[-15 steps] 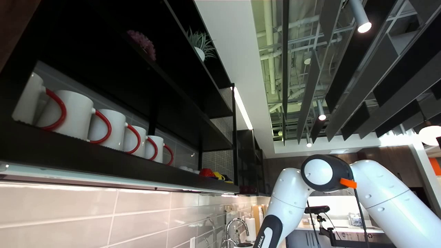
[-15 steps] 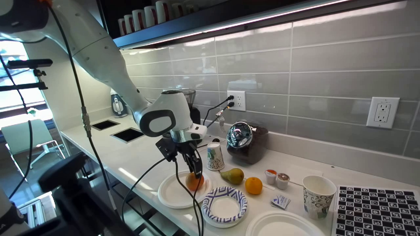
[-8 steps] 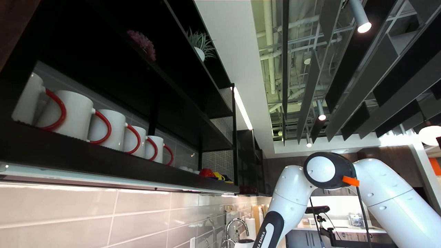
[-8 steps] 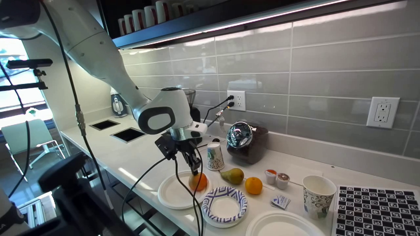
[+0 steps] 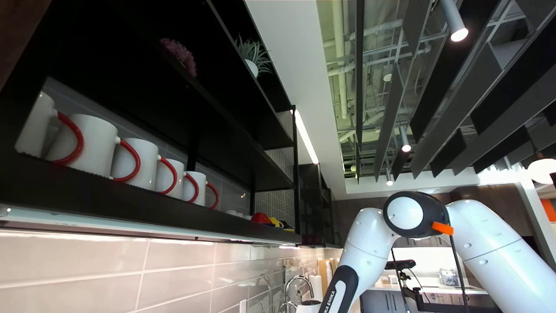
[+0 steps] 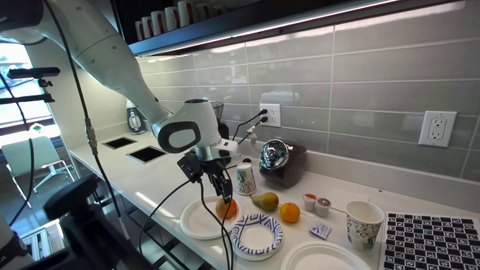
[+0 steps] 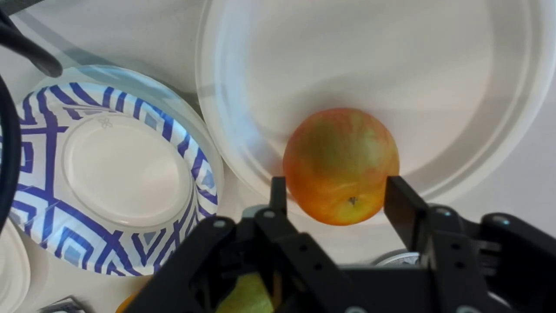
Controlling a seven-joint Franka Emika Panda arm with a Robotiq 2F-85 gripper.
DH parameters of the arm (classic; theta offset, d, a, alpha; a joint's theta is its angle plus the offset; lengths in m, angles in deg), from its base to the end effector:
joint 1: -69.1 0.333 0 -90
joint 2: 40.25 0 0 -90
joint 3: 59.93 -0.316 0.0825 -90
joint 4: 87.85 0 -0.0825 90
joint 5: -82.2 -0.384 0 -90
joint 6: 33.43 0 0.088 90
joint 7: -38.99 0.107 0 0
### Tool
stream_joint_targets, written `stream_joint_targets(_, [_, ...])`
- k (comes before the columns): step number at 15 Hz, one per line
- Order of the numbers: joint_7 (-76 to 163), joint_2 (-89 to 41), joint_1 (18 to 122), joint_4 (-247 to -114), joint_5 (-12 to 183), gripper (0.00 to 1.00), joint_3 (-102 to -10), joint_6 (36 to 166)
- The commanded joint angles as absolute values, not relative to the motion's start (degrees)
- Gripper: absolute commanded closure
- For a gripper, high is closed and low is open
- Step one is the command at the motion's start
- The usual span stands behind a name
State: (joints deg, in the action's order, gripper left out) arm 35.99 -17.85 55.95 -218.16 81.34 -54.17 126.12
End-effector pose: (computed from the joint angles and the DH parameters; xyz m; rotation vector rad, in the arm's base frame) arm 0.5164 -0.1788 0.1956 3.0520 -0.4325 0.1748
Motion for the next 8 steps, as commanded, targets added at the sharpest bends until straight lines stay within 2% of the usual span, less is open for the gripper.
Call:
stream_joint_targets(1, [34.43, -16.57, 55.96, -217.33, 81.06, 0.06, -53.7, 125.67])
stream_joint_targets(3, [33.71, -15.03, 55.91, -216.19, 81.02, 0.0, -54.09, 125.69])
stream_joint_targets(8, [34.18, -12.27, 57.31, -213.8, 82.39, 0.0, -53.33, 126.51])
